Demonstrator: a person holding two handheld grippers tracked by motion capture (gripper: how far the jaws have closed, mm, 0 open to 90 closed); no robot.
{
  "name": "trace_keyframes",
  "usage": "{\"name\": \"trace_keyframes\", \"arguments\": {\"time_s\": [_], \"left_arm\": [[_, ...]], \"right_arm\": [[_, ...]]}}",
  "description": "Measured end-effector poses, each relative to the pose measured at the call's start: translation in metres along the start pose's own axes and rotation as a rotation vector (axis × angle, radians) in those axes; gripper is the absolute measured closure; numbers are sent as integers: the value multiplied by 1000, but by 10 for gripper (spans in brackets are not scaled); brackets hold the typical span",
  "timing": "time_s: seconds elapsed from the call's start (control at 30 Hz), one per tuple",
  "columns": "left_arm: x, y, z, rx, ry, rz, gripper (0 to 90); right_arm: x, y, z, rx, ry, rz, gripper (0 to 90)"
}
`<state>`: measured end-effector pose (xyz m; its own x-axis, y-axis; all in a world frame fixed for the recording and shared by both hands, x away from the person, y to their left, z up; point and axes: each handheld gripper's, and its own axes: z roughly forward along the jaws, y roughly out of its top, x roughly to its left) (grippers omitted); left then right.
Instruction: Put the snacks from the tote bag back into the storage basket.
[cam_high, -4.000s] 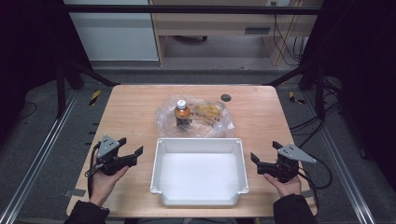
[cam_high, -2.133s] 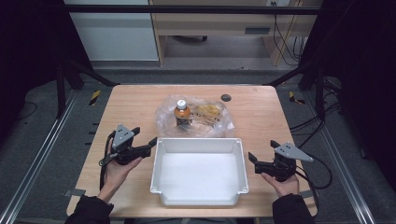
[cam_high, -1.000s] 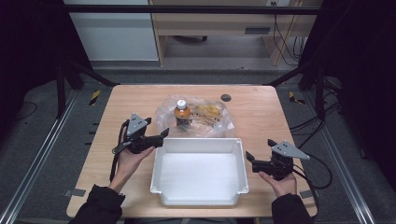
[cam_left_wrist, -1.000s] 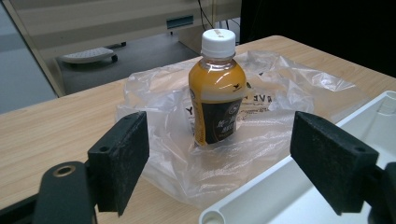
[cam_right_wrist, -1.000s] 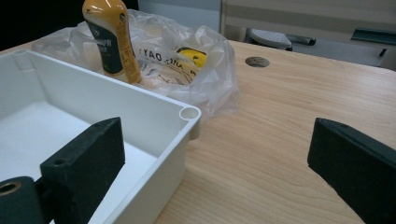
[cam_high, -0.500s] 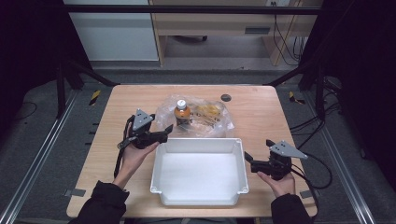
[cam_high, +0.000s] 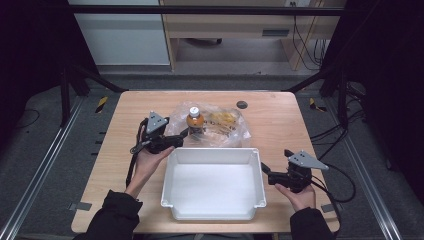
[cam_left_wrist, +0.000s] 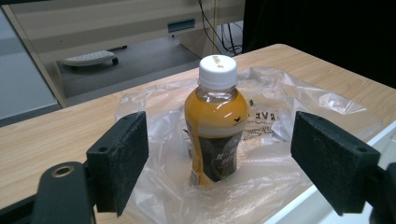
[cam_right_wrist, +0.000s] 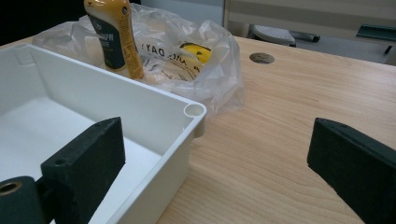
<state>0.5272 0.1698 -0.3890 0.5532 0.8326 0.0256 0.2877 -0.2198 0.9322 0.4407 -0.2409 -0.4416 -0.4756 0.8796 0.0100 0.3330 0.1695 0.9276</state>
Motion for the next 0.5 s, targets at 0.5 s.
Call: {"name": "trace_keyframes", "arguments": {"time_s": [0.5], "left_arm": [[-9,10,14,-10,-1,23,193]], "right_arm": [[1,-1,2,6,5,-2,49]]}}
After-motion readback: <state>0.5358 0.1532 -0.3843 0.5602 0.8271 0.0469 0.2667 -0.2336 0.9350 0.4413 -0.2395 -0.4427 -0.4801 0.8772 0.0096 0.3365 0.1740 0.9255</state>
